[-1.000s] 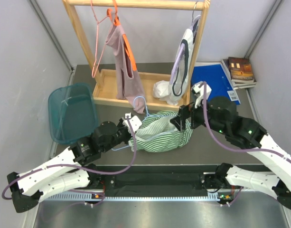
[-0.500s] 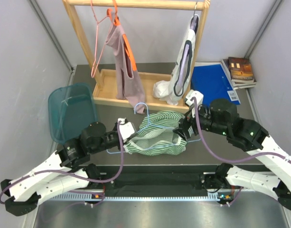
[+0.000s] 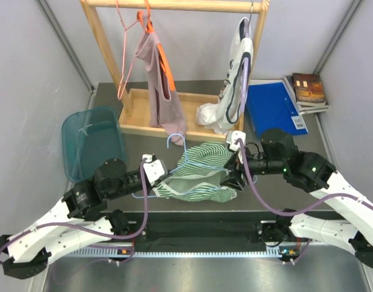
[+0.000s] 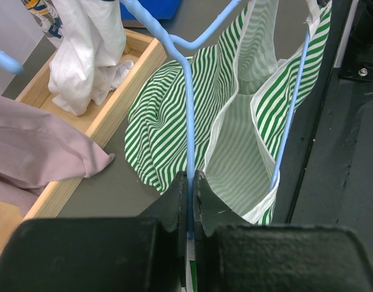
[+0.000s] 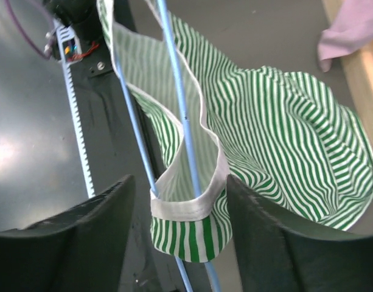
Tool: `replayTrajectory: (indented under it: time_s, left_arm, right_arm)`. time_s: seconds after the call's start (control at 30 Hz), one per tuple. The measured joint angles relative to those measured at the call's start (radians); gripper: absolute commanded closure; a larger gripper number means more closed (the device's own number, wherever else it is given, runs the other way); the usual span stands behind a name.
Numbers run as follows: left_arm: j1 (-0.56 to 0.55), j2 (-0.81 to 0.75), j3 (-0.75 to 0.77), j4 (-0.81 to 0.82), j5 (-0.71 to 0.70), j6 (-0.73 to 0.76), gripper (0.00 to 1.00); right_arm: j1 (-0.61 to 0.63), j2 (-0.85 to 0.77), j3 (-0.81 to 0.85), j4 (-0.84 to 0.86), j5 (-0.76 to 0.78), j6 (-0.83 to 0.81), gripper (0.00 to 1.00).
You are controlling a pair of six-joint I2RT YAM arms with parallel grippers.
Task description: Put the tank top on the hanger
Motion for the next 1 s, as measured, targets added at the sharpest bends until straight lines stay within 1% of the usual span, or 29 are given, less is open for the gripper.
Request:
replayTrajectory:
  time_s: [0.03, 0.07, 0.13, 0.17, 0.2, 0.23, 0.37, 0.4, 0.43, 0.5, 0.53, 0.57, 0.6, 0.83, 1.0]
  left_arm:
    - [0.000, 0.000, 0.000, -0.003, -0.001, 0.002, 1.00]
    - [0.000, 0.000, 0.000, -0.005, -0.002, 0.004, 1.00]
    - [0.000, 0.000, 0.000, -0.010, -0.008, 0.008, 1.00]
    - [0.000, 0.000, 0.000, -0.012, -0.011, 0.010, 1.00]
    - [0.000, 0.000, 0.000, -0.016, -0.014, 0.011, 1.00]
    - [0.000, -0.001, 0.000, -0.019, -0.016, 0.014, 1.00]
    - [-0.003, -0.010, 0.000, -0.023, -0.018, 0.018, 0.99]
    - [-0.005, -0.013, 0.000, -0.021, -0.019, 0.016, 0.93]
    - [-0.005, -0.016, 0.000, -0.021, -0.025, 0.014, 0.62]
    - [-0.008, -0.016, 0.000, -0.010, -0.049, 0.005, 0.42]
    - [-0.007, -0.016, -0.001, -0.001, -0.074, -0.001, 0.24]
    - [-0.006, -0.016, -0.001, 0.011, -0.100, -0.013, 0.08]
    - [-0.003, -0.016, -0.001, 0.022, -0.119, -0.013, 0.01]
    - [-0.002, -0.032, -0.016, 0.129, -0.276, -0.079, 0.01]
    - [-0.002, -0.098, -0.049, 0.220, -0.380, -0.098, 0.01]
  right_arm:
    - [0.000, 0.006, 0.000, -0.006, -0.014, -0.005, 0.48]
    - [0.000, 0.014, -0.001, -0.015, -0.027, -0.008, 0.57]
    - [0.000, 0.023, -0.001, -0.026, -0.042, -0.016, 0.72]
    - [0.000, 0.027, -0.001, -0.031, -0.048, -0.019, 0.82]
    - [0.000, 0.030, -0.001, -0.036, -0.052, -0.021, 0.89]
    - [0.000, 0.032, -0.001, -0.039, -0.054, -0.023, 0.99]
    - [0.000, 0.029, -0.001, -0.040, -0.044, -0.010, 1.00]
    - [0.000, 0.028, -0.002, -0.036, -0.042, -0.005, 1.00]
    - [0.000, 0.025, -0.003, -0.031, -0.039, 0.001, 1.00]
    - [0.000, 0.019, -0.003, -0.021, -0.025, 0.017, 1.00]
    - [0.000, 0.015, -0.003, -0.022, -0.017, 0.025, 1.00]
    - [0.000, 0.010, -0.003, -0.024, 0.003, 0.036, 1.00]
    - [0.000, 0.006, -0.003, -0.025, 0.022, 0.047, 1.00]
    - [0.000, -0.041, -0.005, -0.034, 0.192, 0.120, 1.00]
    - [0.000, -0.137, -0.069, 0.000, 0.291, 0.179, 1.00]
